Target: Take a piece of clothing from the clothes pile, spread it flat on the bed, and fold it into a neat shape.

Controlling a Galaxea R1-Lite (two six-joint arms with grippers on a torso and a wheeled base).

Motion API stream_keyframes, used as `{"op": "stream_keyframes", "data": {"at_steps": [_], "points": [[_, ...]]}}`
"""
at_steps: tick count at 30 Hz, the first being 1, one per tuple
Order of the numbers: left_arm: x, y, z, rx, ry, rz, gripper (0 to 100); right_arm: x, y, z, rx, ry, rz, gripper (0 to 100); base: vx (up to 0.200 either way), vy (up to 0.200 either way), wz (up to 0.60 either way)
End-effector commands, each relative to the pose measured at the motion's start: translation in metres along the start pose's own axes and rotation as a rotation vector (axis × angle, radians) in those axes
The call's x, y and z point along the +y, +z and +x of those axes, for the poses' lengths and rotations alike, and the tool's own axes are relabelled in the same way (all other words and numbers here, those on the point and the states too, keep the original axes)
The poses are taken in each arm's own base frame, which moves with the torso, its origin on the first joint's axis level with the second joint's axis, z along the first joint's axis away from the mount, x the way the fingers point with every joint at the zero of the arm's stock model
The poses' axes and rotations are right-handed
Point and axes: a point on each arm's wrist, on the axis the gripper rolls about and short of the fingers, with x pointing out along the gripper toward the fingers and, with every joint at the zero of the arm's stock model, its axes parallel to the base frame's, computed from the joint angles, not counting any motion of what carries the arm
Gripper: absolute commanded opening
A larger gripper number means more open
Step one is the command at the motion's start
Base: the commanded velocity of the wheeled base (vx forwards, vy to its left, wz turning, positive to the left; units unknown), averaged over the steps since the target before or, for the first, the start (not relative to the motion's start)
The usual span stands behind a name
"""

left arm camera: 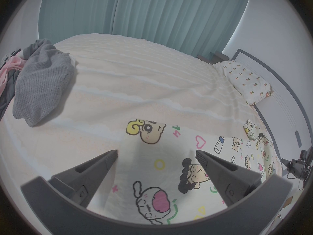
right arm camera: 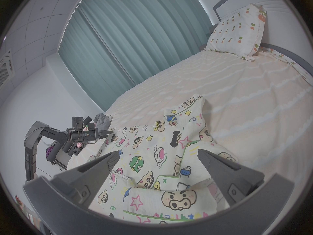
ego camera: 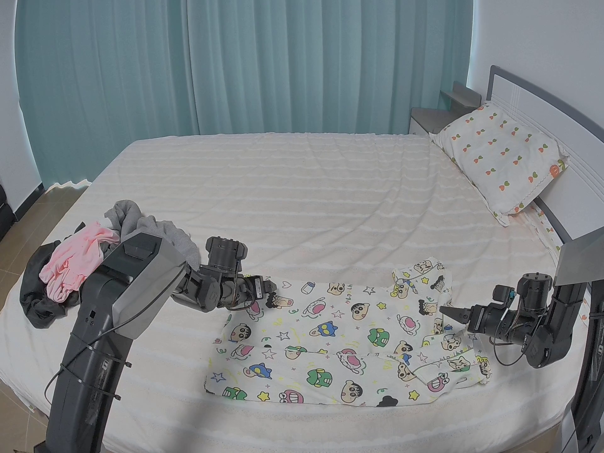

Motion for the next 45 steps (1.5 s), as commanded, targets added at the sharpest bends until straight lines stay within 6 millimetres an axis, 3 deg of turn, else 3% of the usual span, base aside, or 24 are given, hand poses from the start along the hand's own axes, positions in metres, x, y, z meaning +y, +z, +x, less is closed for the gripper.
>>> {"op": "stream_keyframes", "data": {"at_steps": [1, 3, 4, 7, 13, 14, 17, 23, 30, 37, 45], "points": [[-0.002, -0.003, 0.004, 0.003, -0.004, 0.002, 100, 0.0, -0.003, 0.001, 0.012, 0.001, 0.004, 100, 0.0, 0.0, 0.0], [-0.003, -0.003, 0.005, 0.003, -0.005, 0.002, 100, 0.0, -0.004, 0.001, 0.013, 0.001, 0.004, 100, 0.0, 0.0, 0.0], [-0.003, -0.003, 0.005, 0.003, -0.005, 0.002, 0, 0.0, -0.004, 0.001, 0.013, 0.001, 0.004, 100, 0.0, 0.0, 0.0], [-0.004, -0.003, 0.005, -0.02, 0.022, 0.003, 0, -0.002, 0.0, 0.003, -0.001, -0.003, 0.006, 100, 0.0, 0.0, 0.0], [-0.005, 0.006, 0.003, -0.126, 0.064, -0.014, 0, -0.016, 0.025, 0.021, -0.031, -0.043, 0.012, 100, 0.0, 0.0, 0.0], [-0.007, 0.007, 0.002, -0.151, 0.07, -0.03, 0, -0.022, 0.042, 0.031, -0.024, -0.076, 0.027, 100, 0.0, 0.0, 0.0], [-0.013, 0.011, -0.005, -0.173, 0.086, -0.042, 0, -0.029, 0.067, 0.05, 0.031, -0.114, 0.064, 100, 0.0, 0.0, 0.0], [-0.018, 0.014, -0.017, -0.177, 0.094, -0.037, 0, -0.043, 0.089, 0.086, 0.048, -0.165, 0.076, 100, 0.0, 0.0, 0.0], [-0.019, 0.015, -0.024, -0.176, 0.096, -0.037, 0, -0.061, 0.094, 0.114, 0.133, -0.212, 0.138, 100, 0.0, 0.0, 0.0], [-0.017, 0.011, -0.025, -0.163, 0.102, -0.036, 0, -0.064, 0.096, 0.128, 0.176, -0.226, 0.16, 100, 0.0, 0.0, 0.0], [-0.016, 0.008, -0.024, -0.163, 0.102, -0.036, 0, -0.061, 0.081, 0.156, 0.221, -0.293, 0.144, 100, 0.0, 0.0, 0.0]]}}
